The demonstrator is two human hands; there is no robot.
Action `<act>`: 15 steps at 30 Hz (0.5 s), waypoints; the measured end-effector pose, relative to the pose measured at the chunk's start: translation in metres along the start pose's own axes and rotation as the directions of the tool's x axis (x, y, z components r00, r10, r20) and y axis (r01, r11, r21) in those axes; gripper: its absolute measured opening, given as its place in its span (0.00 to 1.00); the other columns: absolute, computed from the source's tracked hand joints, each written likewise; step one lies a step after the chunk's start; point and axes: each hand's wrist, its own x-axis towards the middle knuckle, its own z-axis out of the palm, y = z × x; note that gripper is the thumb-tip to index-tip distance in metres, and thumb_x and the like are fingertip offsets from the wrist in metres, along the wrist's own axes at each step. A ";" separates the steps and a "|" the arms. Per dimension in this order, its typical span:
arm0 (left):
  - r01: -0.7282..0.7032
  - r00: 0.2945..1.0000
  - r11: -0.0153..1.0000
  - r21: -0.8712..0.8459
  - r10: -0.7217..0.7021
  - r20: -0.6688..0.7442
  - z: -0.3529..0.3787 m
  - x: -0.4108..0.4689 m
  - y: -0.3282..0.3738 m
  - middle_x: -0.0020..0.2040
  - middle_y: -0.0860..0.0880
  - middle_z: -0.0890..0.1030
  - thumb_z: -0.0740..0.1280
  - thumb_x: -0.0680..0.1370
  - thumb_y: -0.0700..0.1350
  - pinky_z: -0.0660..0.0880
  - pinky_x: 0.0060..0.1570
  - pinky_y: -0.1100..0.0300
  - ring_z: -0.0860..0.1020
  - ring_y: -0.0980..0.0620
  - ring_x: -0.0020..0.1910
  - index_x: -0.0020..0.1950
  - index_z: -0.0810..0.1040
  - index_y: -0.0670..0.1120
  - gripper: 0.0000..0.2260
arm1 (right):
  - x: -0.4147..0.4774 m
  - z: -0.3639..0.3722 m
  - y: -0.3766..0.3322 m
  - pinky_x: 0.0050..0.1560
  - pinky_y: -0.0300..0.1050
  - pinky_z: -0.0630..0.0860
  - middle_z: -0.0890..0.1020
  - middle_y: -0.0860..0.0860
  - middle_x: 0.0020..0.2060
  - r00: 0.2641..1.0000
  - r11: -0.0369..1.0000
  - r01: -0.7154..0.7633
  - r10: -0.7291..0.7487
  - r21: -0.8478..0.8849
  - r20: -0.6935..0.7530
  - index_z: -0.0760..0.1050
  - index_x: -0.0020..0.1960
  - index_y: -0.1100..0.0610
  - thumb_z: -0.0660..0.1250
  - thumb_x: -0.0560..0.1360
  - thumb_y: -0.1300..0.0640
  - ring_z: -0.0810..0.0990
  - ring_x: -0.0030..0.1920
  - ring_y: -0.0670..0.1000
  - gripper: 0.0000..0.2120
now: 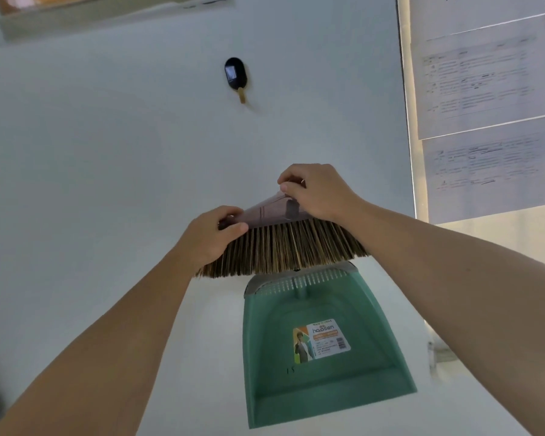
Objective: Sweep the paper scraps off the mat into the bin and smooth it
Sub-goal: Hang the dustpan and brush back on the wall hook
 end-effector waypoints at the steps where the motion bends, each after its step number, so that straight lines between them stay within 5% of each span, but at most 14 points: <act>1: -0.006 1.000 1.000 -0.002 0.006 -0.005 0.000 0.000 0.000 0.61 0.50 0.79 0.67 0.79 0.51 0.70 0.61 0.55 0.76 0.51 0.59 0.67 0.75 0.52 0.17 | 0.001 0.002 0.001 0.51 0.36 0.68 0.82 0.48 0.53 1.000 1.000 0.007 -0.007 -0.018 0.003 0.79 0.59 0.54 0.63 0.80 0.54 0.77 0.51 0.45 0.11; 8: 0.116 0.988 0.986 -0.122 -0.127 -0.086 0.019 0.003 -0.007 0.57 0.52 0.77 0.66 0.79 0.52 0.71 0.56 0.55 0.75 0.50 0.57 0.66 0.75 0.52 0.16 | 0.002 0.002 0.023 0.64 0.47 0.67 0.74 0.53 0.66 1.000 0.988 -0.027 0.028 -0.152 0.005 0.71 0.69 0.52 0.60 0.81 0.50 0.72 0.65 0.53 0.18; 15: 0.151 0.976 0.972 -0.181 -0.176 -0.130 0.035 0.003 -0.008 0.58 0.51 0.79 0.67 0.78 0.53 0.71 0.53 0.54 0.76 0.49 0.55 0.64 0.76 0.52 0.15 | -0.028 -0.006 0.059 0.59 0.60 0.72 0.73 0.54 0.60 0.969 0.906 -0.198 0.239 -0.373 0.067 0.70 0.67 0.47 0.61 0.77 0.49 0.72 0.59 0.58 0.18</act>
